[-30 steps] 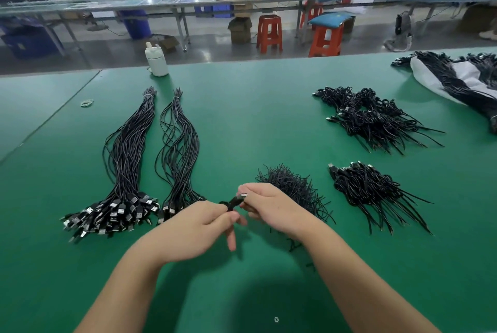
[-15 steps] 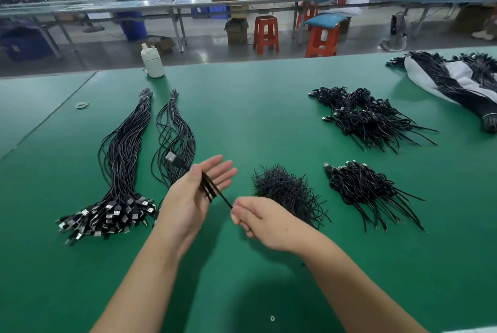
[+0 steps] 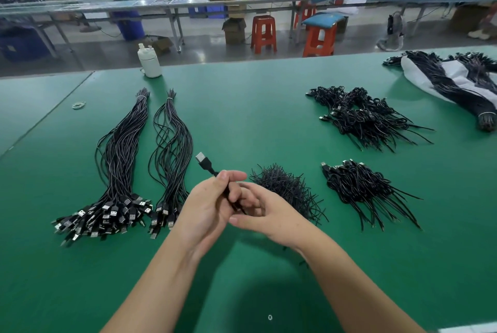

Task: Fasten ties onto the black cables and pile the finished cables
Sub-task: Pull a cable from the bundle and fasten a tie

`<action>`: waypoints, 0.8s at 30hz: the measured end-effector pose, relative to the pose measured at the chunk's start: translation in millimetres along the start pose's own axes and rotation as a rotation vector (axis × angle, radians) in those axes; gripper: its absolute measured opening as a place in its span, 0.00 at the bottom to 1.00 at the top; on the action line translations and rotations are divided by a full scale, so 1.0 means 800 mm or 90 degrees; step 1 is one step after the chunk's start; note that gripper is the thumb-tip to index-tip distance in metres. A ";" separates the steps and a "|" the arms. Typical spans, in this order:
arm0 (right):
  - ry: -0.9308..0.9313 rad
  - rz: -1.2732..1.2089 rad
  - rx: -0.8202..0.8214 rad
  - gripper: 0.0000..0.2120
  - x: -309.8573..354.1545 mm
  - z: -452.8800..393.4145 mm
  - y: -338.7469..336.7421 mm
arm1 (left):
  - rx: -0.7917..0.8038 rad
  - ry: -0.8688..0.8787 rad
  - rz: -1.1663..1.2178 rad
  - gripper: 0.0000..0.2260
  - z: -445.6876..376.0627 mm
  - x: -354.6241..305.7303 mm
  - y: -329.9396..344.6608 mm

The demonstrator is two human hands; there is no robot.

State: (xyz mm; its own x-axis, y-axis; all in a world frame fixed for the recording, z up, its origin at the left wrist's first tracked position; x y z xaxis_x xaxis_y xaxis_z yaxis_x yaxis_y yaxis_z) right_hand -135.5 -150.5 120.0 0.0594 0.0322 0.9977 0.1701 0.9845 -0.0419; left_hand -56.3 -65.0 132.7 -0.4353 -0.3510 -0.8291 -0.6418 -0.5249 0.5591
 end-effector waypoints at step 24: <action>-0.043 0.611 -0.129 0.09 -0.027 0.017 -0.014 | -0.151 -0.032 -0.754 0.19 0.014 0.023 -0.021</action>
State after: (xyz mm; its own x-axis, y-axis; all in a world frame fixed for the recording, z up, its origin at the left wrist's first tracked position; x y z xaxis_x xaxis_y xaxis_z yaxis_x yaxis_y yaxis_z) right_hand -151.8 -159.9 99.5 0.2045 0.8193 0.5356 0.2446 0.4871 -0.8384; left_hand -60.7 -54.1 107.9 0.3167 0.4716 -0.8230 -0.5304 -0.6313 -0.5658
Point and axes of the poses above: each hand's wrist, its own z-axis away from the middle knuckle, its own y-axis out of the palm, x = y × z, the point moved 5 cm from there along -z, towards the middle knuckle
